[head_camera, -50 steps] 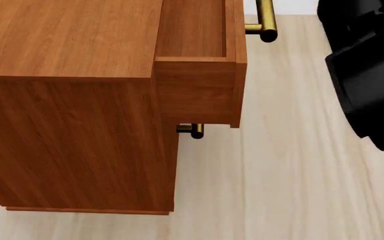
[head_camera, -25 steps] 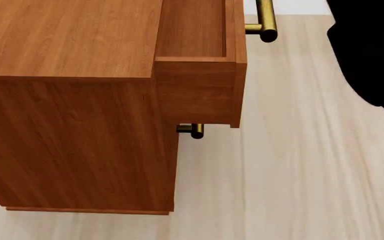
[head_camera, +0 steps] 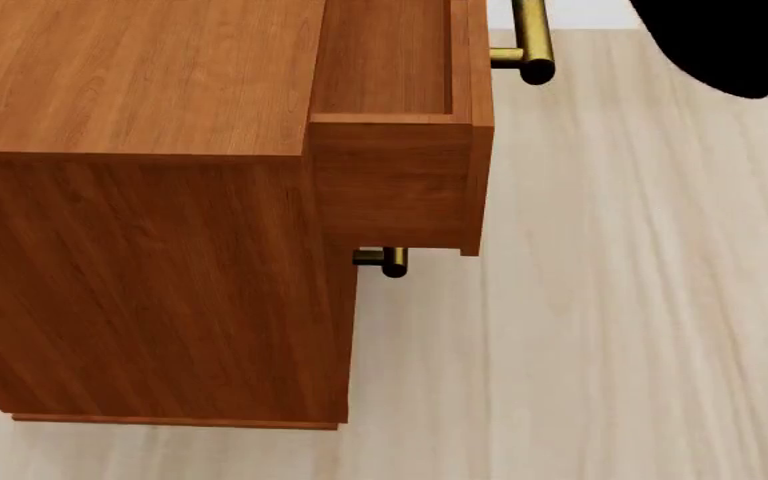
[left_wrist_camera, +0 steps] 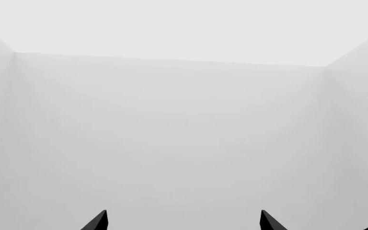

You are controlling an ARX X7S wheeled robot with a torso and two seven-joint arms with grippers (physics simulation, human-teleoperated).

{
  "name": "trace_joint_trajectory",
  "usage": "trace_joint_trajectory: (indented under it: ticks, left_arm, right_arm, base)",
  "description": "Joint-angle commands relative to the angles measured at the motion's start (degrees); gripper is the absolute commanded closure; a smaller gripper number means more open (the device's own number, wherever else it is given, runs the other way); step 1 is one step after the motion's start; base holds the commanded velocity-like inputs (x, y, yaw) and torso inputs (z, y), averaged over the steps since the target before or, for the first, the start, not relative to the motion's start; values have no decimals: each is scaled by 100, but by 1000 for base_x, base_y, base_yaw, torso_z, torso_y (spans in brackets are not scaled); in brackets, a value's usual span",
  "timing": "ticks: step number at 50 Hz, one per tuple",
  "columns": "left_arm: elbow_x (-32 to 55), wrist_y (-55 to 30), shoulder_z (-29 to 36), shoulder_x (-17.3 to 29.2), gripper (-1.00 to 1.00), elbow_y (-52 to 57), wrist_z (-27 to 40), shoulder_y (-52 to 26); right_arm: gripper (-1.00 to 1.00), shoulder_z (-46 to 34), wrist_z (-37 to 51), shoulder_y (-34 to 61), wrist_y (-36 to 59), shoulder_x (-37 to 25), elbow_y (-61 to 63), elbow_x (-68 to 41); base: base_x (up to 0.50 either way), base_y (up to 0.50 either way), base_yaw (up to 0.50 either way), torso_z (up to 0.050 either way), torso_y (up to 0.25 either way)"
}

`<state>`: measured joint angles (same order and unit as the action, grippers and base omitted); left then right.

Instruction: Close the bottom drawer of the cabinet and open the top drawer.

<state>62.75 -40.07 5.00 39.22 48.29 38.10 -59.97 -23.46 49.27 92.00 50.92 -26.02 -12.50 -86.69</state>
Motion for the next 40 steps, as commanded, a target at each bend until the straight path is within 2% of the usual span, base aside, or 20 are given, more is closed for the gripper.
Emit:
trace_joint_trajectory:
  ticks: [1,9,23,40]
  left_arm:
    - [-7,47,-11,16,-100,9,-8,59]
    - [-3,67,-7,17,-100,2,-11,55]
    - [-29,156,-78,80,-100,-3,-50,179]
    - [-151,232,-45,91,-100,-79,-157,226]
  right_arm:
    - [-100,-406,-212,635,423,142,-581,180]
    - [-100,-909,-670,1374,813,342,-1384,575]
    - [-100,-1981,-2053,2377,1121,989,-3020,1501]
    - [-100,-3222,-4140,3155,696,2084,-5376,2698]
  base:
    - [0,0,0,0,0]
    - [0,0,0,0,0]
    - [0,0,0,0,0]
    - [0,0,0,0,0]
